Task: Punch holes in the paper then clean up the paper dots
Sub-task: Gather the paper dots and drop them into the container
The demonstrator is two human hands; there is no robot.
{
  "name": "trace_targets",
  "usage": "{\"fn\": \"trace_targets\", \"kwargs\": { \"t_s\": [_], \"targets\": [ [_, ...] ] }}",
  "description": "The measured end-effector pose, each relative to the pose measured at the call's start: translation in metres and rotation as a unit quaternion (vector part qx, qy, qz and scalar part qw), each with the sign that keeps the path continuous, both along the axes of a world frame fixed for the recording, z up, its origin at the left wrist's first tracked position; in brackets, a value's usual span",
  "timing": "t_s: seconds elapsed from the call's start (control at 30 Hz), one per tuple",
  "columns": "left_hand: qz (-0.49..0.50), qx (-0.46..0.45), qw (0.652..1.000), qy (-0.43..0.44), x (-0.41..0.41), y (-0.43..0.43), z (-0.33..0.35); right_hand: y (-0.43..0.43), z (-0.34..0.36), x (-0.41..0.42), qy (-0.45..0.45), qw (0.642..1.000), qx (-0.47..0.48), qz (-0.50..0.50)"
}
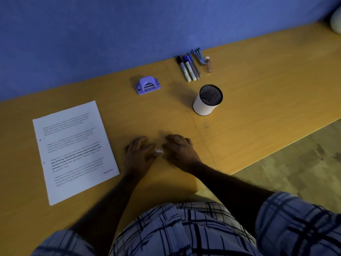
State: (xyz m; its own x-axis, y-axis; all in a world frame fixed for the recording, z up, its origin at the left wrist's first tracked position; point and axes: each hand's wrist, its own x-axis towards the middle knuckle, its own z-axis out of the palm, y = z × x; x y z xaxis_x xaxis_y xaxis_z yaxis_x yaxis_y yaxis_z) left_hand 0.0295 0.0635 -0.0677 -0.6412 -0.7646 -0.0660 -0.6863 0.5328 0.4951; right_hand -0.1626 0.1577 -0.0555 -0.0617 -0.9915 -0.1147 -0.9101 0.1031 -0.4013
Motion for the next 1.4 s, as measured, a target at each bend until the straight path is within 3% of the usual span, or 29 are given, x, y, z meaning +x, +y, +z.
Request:
{"fn": "trace_targets", "kwargs": {
  "t_s": [0.53, 0.93, 1.23, 1.4],
  "targets": [
    [0.013, -0.026, 0.998, 0.051, -0.001, 0.000, -0.004, -0.013, -0.011, 0.004, -0.092, 0.991, -0.094, -0.034],
    [0.025, -0.065, 0.996, 0.059, -0.011, 0.015, 0.004, -0.012, -0.012, 0.014, -0.107, 0.986, -0.099, -0.083],
    [-0.014, -0.074, 0.997, -0.005, -0.019, 0.014, 0.006, -0.017, -0.011, 0.021, -0.050, 0.996, -0.038, -0.060],
    [-0.001, -0.036, 0.999, -0.002, -0.023, 0.009, 0.008, -0.022, -0.005, 0.017, -0.076, 0.995, 0.004, -0.061]
  ]
}}
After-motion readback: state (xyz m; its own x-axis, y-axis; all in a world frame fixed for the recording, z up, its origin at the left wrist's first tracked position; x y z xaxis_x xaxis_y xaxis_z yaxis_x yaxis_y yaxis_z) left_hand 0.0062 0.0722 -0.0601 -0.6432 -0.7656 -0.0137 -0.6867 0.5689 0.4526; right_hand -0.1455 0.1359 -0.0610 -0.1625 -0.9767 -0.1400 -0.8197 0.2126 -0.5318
